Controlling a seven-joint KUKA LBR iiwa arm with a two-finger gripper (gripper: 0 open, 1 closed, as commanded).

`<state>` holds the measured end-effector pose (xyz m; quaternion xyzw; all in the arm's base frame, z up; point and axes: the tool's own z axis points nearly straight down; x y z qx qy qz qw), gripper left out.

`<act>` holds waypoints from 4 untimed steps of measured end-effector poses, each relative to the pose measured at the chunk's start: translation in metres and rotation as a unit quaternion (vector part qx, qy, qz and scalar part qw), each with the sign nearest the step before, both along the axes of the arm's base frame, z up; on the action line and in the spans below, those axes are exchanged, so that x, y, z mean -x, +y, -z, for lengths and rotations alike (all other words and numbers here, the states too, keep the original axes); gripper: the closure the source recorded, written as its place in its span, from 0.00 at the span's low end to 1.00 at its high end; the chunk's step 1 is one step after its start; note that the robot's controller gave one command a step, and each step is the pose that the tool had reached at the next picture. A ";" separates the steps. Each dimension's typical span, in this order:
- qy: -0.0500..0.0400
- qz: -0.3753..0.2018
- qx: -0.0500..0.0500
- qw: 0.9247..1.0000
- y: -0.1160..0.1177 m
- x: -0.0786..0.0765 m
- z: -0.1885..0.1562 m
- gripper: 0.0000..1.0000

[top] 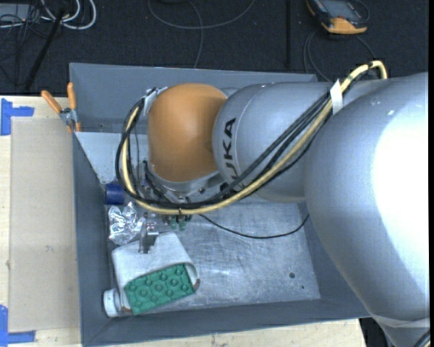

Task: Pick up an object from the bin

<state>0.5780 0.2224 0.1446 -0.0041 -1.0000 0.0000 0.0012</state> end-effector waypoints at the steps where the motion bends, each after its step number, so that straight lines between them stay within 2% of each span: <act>1: -0.014 -0.036 -0.006 0.999 -0.017 -0.027 0.040 0.00; 2: -0.002 -0.034 -0.001 0.999 -0.022 -0.020 0.052 1.00; 3: -0.004 -0.141 0.000 0.990 -0.031 -0.020 -0.002 1.00; 4: -0.002 -0.140 -0.001 0.990 -0.032 -0.019 0.000 0.00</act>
Offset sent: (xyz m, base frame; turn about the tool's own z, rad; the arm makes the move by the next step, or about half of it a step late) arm 0.0281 -0.0321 -0.0746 -0.0834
